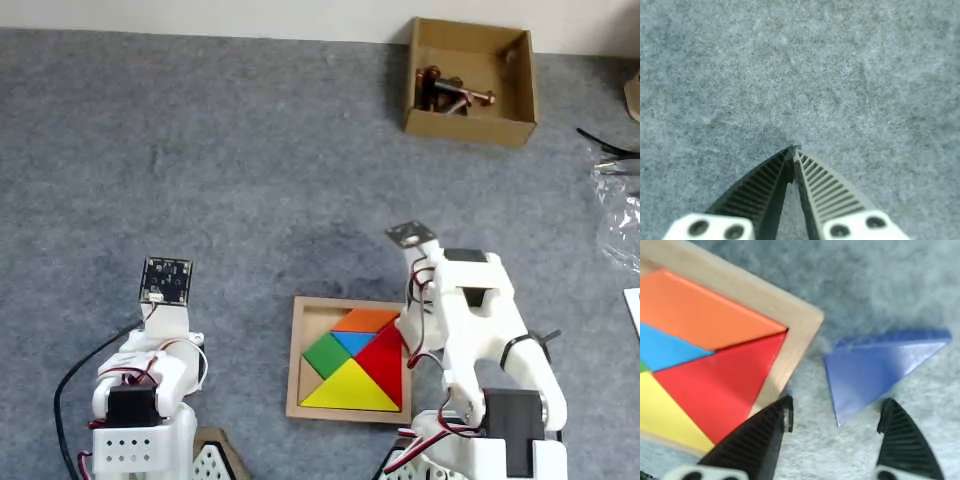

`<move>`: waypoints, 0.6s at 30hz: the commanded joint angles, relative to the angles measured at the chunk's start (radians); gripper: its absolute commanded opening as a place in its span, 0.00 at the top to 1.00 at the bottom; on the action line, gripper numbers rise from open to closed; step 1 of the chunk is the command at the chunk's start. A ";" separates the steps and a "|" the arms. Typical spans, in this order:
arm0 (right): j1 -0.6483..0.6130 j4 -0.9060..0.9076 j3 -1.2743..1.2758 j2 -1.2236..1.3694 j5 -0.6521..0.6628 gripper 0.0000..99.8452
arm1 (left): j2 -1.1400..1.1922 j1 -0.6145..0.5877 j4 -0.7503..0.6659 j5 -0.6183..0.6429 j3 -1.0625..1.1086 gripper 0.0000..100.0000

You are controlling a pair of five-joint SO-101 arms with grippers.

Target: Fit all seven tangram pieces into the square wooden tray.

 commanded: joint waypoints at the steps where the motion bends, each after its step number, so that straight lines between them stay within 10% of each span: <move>1: 0.007 0.031 -0.027 0.001 -0.058 0.74 | 0.002 -0.010 0.005 0.005 0.021 0.99; 18: 0.005 0.234 -0.341 0.008 -0.084 0.74 | 0.002 -0.010 0.005 0.005 0.021 0.99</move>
